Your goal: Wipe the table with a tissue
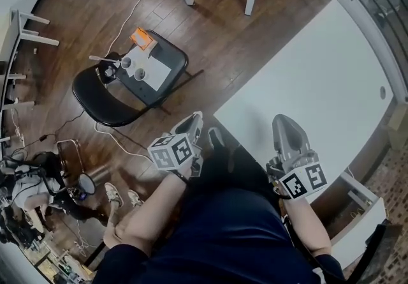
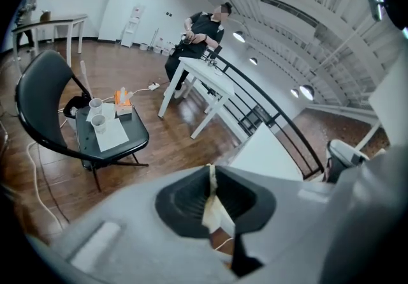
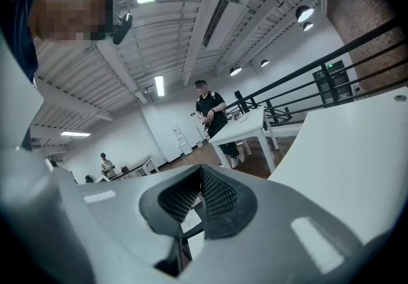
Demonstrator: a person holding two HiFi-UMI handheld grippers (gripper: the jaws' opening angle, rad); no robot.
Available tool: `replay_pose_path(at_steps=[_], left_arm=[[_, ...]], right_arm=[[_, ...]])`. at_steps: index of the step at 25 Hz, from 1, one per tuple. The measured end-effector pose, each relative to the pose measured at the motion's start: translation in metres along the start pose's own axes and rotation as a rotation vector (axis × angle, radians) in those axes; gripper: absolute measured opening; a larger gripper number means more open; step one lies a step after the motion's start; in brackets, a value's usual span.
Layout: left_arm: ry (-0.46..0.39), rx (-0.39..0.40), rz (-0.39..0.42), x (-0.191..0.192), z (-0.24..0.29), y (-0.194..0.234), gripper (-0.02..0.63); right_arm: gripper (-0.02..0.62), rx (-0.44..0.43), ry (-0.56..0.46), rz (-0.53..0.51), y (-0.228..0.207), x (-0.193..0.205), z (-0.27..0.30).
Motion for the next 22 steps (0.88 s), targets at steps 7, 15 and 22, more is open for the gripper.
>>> replay_pose_path(at_steps=[7, 15, 22], left_arm=[[-0.058, 0.037, 0.003, -0.007, -0.039, -0.013, 0.025], [-0.136, 0.206, 0.062, -0.029, -0.057, -0.065, 0.025], [-0.183, 0.314, 0.136, -0.044, -0.062, -0.090, 0.025]], right_arm=[[0.012, 0.014, -0.010, -0.033, 0.009, -0.010, -0.015], [0.012, 0.006, -0.030, -0.070, 0.010, -0.019, -0.024], [0.012, -0.021, -0.086, -0.095, 0.021, -0.018, -0.024]])
Point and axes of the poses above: the fingertips, and each gripper's own axes: z forward along the fingers, y to its left, x out of its underside, the point moved 2 cm from there along -z, backward along the fingers, and after that the axes turned 11 degrees about -y, right-handed, at the moved point
